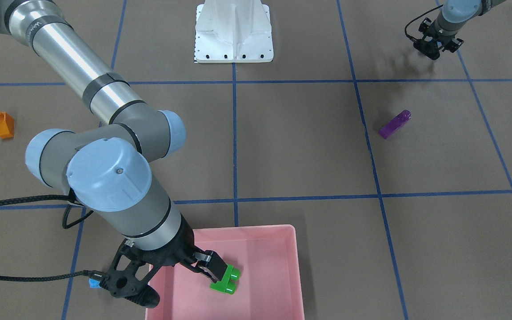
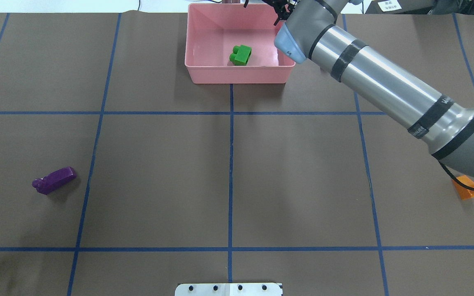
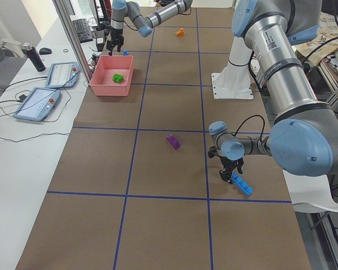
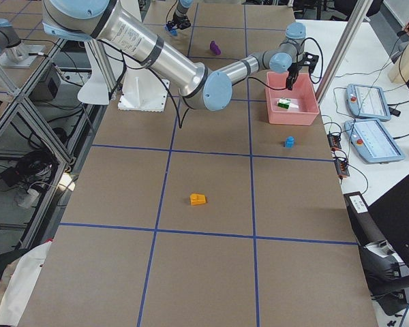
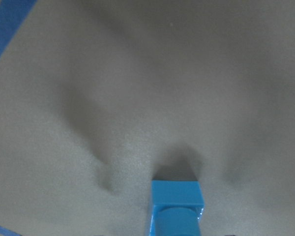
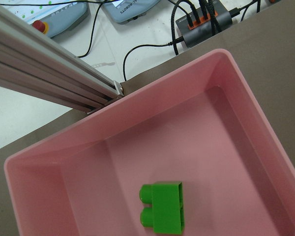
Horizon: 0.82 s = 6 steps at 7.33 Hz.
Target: Put all blocks into box
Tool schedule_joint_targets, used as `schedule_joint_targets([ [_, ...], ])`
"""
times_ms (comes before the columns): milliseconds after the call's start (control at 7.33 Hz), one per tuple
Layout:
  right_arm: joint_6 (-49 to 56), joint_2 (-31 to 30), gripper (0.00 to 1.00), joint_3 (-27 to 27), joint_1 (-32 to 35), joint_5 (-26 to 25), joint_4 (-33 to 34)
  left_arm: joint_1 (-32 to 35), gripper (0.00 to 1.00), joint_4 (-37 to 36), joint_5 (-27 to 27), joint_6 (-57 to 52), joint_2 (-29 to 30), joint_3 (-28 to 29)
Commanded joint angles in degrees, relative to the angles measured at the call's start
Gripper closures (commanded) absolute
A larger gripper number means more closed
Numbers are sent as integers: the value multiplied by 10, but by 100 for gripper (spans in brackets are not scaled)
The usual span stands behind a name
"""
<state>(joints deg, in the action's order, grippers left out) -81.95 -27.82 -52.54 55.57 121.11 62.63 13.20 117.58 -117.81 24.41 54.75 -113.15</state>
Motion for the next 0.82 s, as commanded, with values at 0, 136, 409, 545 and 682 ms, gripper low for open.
schedule_joint_targets([
  [0,40,-138,0,-133,65,90,9,-4,85,0,1,8,0,3],
  [136,90,-223,0,-191,95,121,8,-2,100,1,1,28,-1,1],
  [409,195,-366,0,-278,138,165,7,13,100,1,0,41,-3,-35],
  [545,251,-449,0,-328,137,168,7,55,100,-1,-5,40,2,-64],
  [682,312,-519,0,-363,136,167,7,112,100,-3,-8,36,6,-85],
])
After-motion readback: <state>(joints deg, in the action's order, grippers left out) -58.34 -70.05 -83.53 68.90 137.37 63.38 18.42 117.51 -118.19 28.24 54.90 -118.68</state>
